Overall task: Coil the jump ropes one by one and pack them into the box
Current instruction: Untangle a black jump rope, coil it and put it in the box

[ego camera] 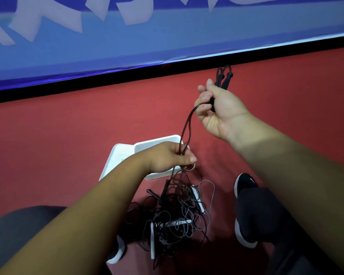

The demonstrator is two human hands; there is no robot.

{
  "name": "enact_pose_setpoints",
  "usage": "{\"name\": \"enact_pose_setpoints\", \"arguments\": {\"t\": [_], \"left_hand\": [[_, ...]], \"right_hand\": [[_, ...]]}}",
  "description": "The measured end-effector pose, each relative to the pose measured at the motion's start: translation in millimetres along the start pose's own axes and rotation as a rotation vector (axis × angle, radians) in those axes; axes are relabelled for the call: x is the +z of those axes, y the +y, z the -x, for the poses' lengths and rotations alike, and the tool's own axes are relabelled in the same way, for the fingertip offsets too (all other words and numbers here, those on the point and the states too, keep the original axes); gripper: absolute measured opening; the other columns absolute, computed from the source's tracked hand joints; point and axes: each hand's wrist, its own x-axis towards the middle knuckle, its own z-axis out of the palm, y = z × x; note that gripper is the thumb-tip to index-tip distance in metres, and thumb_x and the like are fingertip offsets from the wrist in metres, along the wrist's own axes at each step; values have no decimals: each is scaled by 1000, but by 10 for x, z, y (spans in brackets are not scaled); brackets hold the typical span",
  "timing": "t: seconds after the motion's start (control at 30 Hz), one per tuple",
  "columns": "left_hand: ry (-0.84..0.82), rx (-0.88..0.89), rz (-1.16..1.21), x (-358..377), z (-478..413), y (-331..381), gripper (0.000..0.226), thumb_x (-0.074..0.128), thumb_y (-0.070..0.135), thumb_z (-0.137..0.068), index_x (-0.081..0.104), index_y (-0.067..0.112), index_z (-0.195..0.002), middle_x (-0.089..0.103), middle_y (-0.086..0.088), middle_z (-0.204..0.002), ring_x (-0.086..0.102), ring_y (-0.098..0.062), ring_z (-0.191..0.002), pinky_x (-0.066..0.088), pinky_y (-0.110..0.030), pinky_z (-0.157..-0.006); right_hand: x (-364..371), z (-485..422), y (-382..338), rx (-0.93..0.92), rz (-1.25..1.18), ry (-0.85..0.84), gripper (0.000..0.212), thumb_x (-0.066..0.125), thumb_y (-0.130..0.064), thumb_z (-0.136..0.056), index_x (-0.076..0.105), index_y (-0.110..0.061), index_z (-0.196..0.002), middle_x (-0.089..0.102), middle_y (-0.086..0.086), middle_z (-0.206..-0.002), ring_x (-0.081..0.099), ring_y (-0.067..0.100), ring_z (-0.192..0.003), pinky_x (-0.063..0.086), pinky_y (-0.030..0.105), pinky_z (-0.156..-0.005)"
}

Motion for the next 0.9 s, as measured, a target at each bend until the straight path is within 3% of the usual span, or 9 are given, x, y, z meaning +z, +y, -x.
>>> {"name": "enact_pose_setpoints", "arguments": {"t": [0.07,0.17,0.27,0.37,0.47,0.53,0.67,0.77,0.9], "left_hand": [[13,-37,-117,-29,8,-41,27,68,44,-100,75,19,-108,78,-2,-93,70,-10,-89,53,-32,-96],[56,-122,-273,-83,65,-29,51,48,69,-99,74,26,-108,77,-1,-78,72,-13,-86,47,-32,-90],[124,-163,-169,-140,100,3,75,30,85,-94,80,29,-97,65,-7,-66,69,-14,-71,50,-36,-88],[111,-139,-153,-215,111,-23,55,50,74,-96,82,29,-93,69,-13,-80,67,-17,-67,50,-33,-79],[49,-164,-162,-264,143,-116,27,74,51,-86,81,25,-90,76,7,-89,70,-21,-75,60,-38,-87],[26,-230,-198,-269,179,-132,27,74,49,-74,78,26,-87,79,12,-96,75,-23,-83,58,-41,-98],[29,-332,-337,-298,280,-156,23,65,25,-90,76,31,-110,76,22,-82,70,-5,-91,52,-28,-90],[2,-394,-488,-332,339,-300,21,65,29,-92,74,37,-109,77,16,-85,68,-4,-98,51,-27,-93],[12,-397,-660,-366,403,-463,18,60,40,-103,71,26,-104,76,9,-88,68,-15,-94,50,-31,-86]], "right_hand": [[-31,-27,-11,-33,0,31,24,59,-31,-110,60,-9,-103,44,-6,-62,43,4,-48,36,16,-41],[-96,-110,-47,-96,12,106,25,56,-32,-111,59,-9,-100,44,-6,-61,43,5,-47,36,18,-41],[-171,-204,-91,-187,87,237,26,55,-30,-112,57,-10,-95,43,-5,-60,43,7,-45,36,20,-41],[-236,-245,-82,-270,206,356,30,54,-27,-113,55,-11,-88,44,-3,-63,46,10,-45,38,21,-44],[-276,-257,-44,-302,269,400,25,52,-27,-113,54,-10,-95,45,-1,-67,47,10,-44,41,22,-45],[-282,-267,-17,-316,289,400,22,52,-27,-113,54,-9,-101,46,0,-69,47,9,-43,42,22,-45],[-280,-305,32,-362,345,385,23,53,-29,-112,54,-10,-100,48,1,-70,49,10,-45,45,24,-46],[-276,-336,48,-410,382,375,24,52,-30,-112,52,-12,-96,48,1,-70,50,10,-46,45,25,-46],[-256,-336,68,-407,392,380,22,52,-29,-113,51,-10,-101,48,1,-70,51,9,-46,47,26,-47]]}}
